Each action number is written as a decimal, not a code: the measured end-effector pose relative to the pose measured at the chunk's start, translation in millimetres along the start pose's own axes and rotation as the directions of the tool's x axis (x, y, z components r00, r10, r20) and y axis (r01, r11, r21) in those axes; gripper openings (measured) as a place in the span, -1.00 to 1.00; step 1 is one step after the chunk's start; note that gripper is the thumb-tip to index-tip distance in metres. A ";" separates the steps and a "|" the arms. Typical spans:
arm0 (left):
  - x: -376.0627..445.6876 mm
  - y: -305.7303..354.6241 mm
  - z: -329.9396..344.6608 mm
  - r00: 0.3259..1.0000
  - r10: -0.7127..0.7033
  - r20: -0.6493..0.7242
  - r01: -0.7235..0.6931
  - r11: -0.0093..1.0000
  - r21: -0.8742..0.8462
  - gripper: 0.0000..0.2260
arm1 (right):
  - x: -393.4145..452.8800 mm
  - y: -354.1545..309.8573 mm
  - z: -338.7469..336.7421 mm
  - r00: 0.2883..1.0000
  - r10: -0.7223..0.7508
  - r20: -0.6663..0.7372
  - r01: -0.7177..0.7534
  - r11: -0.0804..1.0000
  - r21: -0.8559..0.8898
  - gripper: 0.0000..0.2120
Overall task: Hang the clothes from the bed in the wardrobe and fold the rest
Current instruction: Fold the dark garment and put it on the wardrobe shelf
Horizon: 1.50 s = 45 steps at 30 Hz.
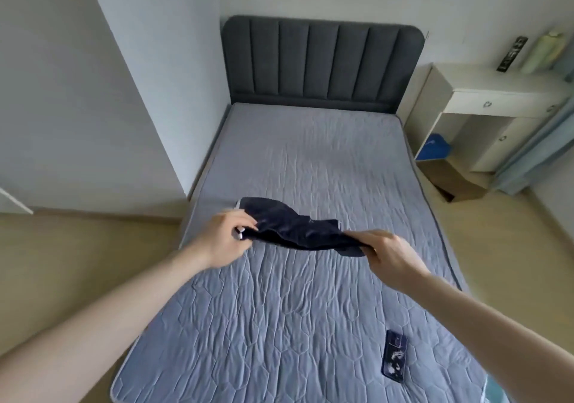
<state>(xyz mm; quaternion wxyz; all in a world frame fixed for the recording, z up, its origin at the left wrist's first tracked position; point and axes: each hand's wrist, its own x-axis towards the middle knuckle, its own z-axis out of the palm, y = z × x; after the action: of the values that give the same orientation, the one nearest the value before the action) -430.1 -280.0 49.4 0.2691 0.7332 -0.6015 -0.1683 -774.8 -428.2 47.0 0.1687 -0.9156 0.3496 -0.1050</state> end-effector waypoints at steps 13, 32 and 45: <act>-166.8 -204.2 337.0 0.769 -0.411 0.490 0.392 0.908 0.147 -0.61 | -139.3 79.1 373.0 0.763 0.265 0.590 -0.299 0.953 -0.042 -0.39; -161.5 -212.8 460.4 0.619 0.043 0.784 -0.252 0.957 0.146 -0.69 | -220.0 120.9 525.2 0.406 0.303 0.862 -0.532 0.846 -0.047 -0.47; -132.8 -68.1 601.2 0.176 0.112 0.978 -0.534 0.846 -0.001 -0.74 | -239.2 237.7 467.3 0.338 0.730 0.594 -0.910 0.414 0.009 -0.52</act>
<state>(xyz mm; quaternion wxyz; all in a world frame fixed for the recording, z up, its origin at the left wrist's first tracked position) -748.4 -257.4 -481.6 -0.2543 0.3626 -0.7995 -0.4058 -949.1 -322.6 -492.0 0.4380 -0.5509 0.6869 0.1810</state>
